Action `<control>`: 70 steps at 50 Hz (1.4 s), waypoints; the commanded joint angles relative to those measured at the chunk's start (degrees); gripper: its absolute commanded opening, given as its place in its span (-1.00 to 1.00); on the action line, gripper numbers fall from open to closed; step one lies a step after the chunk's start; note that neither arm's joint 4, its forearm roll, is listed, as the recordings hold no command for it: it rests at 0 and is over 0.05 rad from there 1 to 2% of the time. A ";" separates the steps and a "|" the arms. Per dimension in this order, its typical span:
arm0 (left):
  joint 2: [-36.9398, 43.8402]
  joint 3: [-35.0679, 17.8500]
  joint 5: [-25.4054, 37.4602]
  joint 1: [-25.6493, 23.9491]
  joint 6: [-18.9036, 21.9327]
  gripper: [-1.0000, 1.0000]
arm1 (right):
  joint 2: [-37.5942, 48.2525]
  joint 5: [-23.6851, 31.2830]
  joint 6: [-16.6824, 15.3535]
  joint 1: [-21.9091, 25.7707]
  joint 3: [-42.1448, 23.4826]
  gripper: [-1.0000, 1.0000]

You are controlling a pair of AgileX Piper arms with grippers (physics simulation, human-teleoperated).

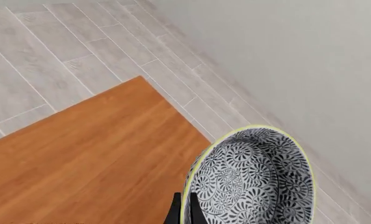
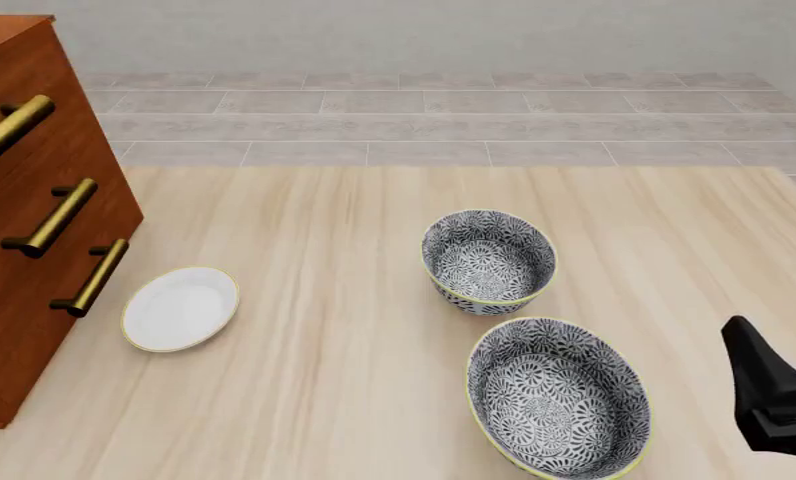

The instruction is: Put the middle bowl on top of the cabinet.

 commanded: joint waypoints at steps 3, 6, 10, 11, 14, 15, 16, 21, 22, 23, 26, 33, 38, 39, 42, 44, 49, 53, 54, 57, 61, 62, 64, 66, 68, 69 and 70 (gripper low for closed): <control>-0.22 0.80 -0.47 2.37 -0.59 -1.00 | 0.14 -0.11 -0.02 0.00 0.00 1.00; -0.77 1.12 -0.24 2.54 -0.58 -1.00 | 0.09 0.04 -0.04 0.03 0.00 1.00; -1.12 2.18 -0.59 2.62 -1.15 -1.00 | 0.11 0.00 -0.08 0.19 0.00 1.00; -1.14 2.15 -0.63 2.89 -1.03 -1.00 | 0.04 0.06 -0.02 0.15 -0.01 1.00; -1.03 2.88 -1.02 3.10 -1.01 -1.00 | 0.24 -0.20 -0.03 -0.03 -0.01 1.00; -0.95 3.08 -1.09 3.08 -1.09 -1.00 | 0.31 -0.24 -0.10 -0.06 -0.01 1.00; -0.75 3.03 -1.17 3.52 -0.89 -1.00 | 0.24 -0.15 -0.13 -0.03 -0.01 1.00; -0.36 3.27 -1.48 3.69 -0.85 -1.00 | 0.22 -0.11 -0.05 0.07 0.00 1.00; -0.31 3.52 -1.65 3.65 -0.90 -1.00 | 0.36 -0.18 -0.06 0.03 0.00 1.00; -0.12 3.75 -2.02 3.74 -0.74 -1.00 | 0.25 -0.03 -0.06 0.07 0.01 1.00; 0.63 3.94 -2.57 3.92 -0.71 -1.00 | 0.46 -0.29 -0.01 0.06 0.00 1.00; 1.45 4.28 -3.20 4.10 -0.67 -1.00 | 0.96 -0.77 -0.08 0.03 0.01 1.00; 1.58 4.60 -3.48 4.44 -0.53 -1.00 | 1.33 -1.04 -0.06 0.04 0.01 1.00; 1.58 4.60 -3.48 4.44 -0.53 -1.00 | 1.33 -1.04 -0.06 0.04 0.01 1.00; 1.48 5.16 -3.62 4.57 -0.80 -1.00 | 1.13 -0.79 -0.05 0.02 0.01 1.00; 1.46 5.32 -3.68 4.76 -0.77 -1.00 | 1.08 -0.76 -0.07 0.08 0.01 1.00; 1.63 5.43 -3.66 5.23 -0.85 -1.00 | 0.82 -0.49 -0.06 0.02 0.01 1.00; 1.67 5.74 -3.78 5.70 -0.82 -1.00 | 0.96 -0.53 -0.16 0.01 0.02 1.00; 1.89 5.83 -3.78 6.01 -0.70 -1.00 | 1.13 -0.62 -0.12 0.01 0.02 1.00; 1.93 6.04 -3.93 6.23 -0.66 -1.00 | 1.13 -0.65 -0.10 0.06 0.02 1.00; 1.55 6.02 -3.60 6.55 -0.52 -1.00 | 1.15 -0.62 -0.09 -0.09 0.01 1.00; 1.60 5.96 -3.58 6.67 -0.49 -1.00 | 1.11 -0.62 -0.10 -0.12 0.01 1.00; 1.69 5.88 -3.53 6.73 -0.50 -1.00 | 1.03 -0.59 -0.06 -0.15 0.01 1.00; 1.80 5.76 -3.43 7.11 -0.33 -1.00 | 1.14 -0.68 -0.04 -0.21 0.01 1.00; 2.05 5.73 -3.47 7.50 -0.05 -1.00 | 0.95 -0.61 0.09 -0.25 0.01 1.00; 2.06 5.73 -3.47 7.50 -0.05 -1.00 | 0.93 -0.59 0.10 -0.25 0.01 1.00; 2.31 5.66 -3.37 7.71 0.04 -1.00 | 0.67 -0.42 0.29 -0.26 0.01 1.00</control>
